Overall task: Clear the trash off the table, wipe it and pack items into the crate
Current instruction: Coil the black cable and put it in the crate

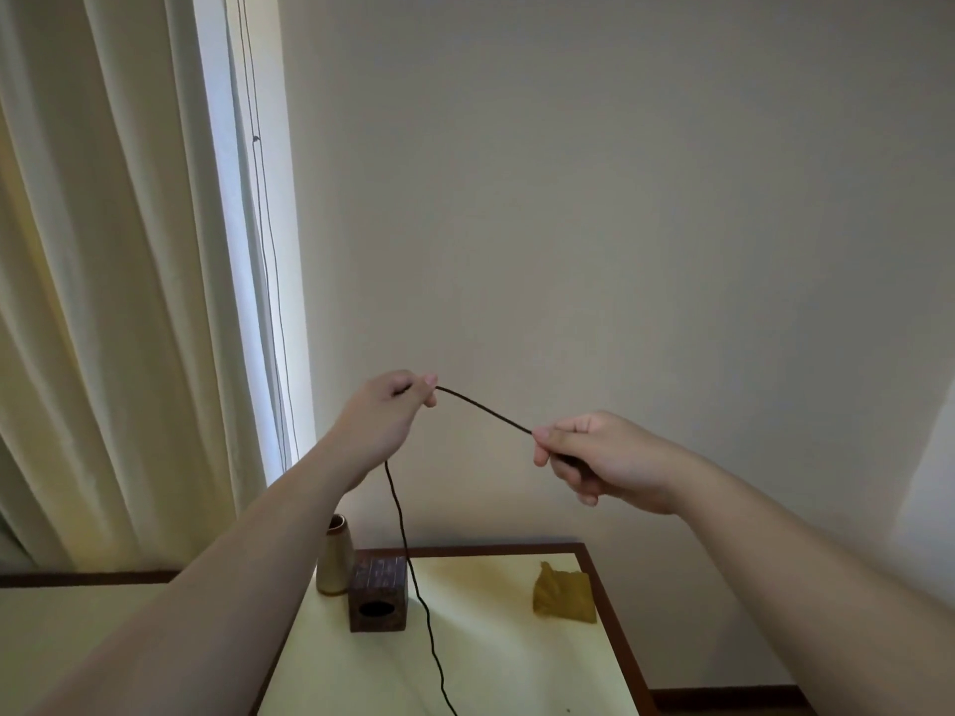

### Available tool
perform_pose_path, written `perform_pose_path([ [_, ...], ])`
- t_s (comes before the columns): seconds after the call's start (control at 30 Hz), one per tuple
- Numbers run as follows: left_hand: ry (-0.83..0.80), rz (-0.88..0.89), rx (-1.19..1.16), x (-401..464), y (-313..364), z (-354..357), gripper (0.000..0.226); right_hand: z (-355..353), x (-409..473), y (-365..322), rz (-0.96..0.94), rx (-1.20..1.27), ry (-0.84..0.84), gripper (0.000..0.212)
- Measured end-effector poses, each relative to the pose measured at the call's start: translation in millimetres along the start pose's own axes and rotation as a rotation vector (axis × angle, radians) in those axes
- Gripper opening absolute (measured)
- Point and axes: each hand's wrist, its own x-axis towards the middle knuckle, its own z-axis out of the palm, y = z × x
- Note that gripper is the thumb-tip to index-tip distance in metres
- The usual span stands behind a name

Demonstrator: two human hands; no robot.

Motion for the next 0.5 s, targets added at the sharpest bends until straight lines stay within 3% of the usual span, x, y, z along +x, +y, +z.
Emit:
perform_pose_path([
  [0.23, 0.015, -0.022, -0.023, 15, -8, -2, 0.038, 29, -2, -46, -0.095, 0.236, -0.132, 0.031],
  [0.43, -0.026, 0.067, -0.066, 10, -17, 28, 0.036, 49, 7, -90, -0.261, 0.727, -0.065, 0.033],
  [0.5, -0.032, 0.02, -0.143, 0, -19, 43, 0.041, 49, 20, -96, -0.297, 0.837, -0.022, 0.036],
])
